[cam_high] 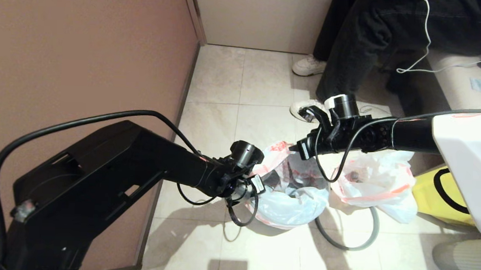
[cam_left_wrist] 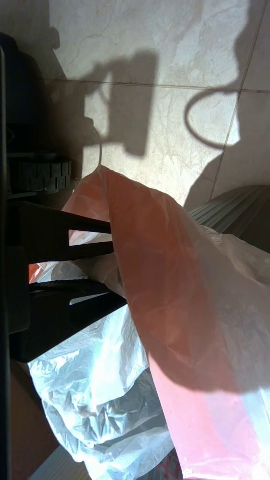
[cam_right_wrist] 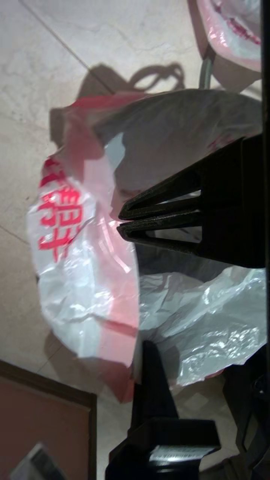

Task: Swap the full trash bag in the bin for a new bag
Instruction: Put the new garbage bag on the trash can

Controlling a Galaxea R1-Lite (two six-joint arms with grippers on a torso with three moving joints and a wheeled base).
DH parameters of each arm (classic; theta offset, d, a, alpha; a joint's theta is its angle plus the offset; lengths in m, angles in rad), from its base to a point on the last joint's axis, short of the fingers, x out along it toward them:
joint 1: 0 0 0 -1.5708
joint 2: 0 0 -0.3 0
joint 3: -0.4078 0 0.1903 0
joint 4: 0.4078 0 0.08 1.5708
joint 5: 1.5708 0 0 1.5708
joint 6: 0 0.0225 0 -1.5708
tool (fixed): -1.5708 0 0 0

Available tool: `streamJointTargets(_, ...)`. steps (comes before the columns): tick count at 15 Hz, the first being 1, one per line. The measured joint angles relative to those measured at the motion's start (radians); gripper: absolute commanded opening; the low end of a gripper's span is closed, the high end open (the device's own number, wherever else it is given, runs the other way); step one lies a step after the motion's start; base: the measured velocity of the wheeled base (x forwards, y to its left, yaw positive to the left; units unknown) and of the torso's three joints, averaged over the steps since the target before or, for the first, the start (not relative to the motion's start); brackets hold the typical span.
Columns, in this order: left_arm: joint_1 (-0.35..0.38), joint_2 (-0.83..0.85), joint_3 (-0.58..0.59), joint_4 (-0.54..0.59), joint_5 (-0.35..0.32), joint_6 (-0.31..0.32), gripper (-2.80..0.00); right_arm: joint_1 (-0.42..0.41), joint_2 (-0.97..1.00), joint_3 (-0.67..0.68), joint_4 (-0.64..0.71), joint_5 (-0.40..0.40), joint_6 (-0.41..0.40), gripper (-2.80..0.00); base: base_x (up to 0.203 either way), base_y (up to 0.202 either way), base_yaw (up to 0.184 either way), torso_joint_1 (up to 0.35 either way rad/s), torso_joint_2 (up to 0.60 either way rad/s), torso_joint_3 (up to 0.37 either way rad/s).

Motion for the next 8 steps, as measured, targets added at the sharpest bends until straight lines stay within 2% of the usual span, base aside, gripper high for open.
streamJointTargets(3, 0.000, 0.005, 0.000, 0.000, 0.001, 0.000, -2.80, -0.021, -0.028, 0.123, -0.018, -0.026, -0.003, -2.80, 0.000, 0.000, 0.000, 0.000, 0.00, 0.000)
streamJointTargets(5, 0.000, 0.007, 0.000, 0.000, 0.000, 0.000, -2.80, -0.017, -0.036, 0.210, -0.100, -0.028, 0.000, -2.80, 0.000, 0.000, 0.000, 0.000, 0.00, 0.000)
streamJointTargets(8, -0.004, 0.008, 0.002, 0.000, -0.001, 0.000, -2.80, 0.015, -0.016, 0.247, -0.192, -0.025, 0.006, -2.80, 0.000, 0.000, 0.000, 0.000, 0.00, 0.000)
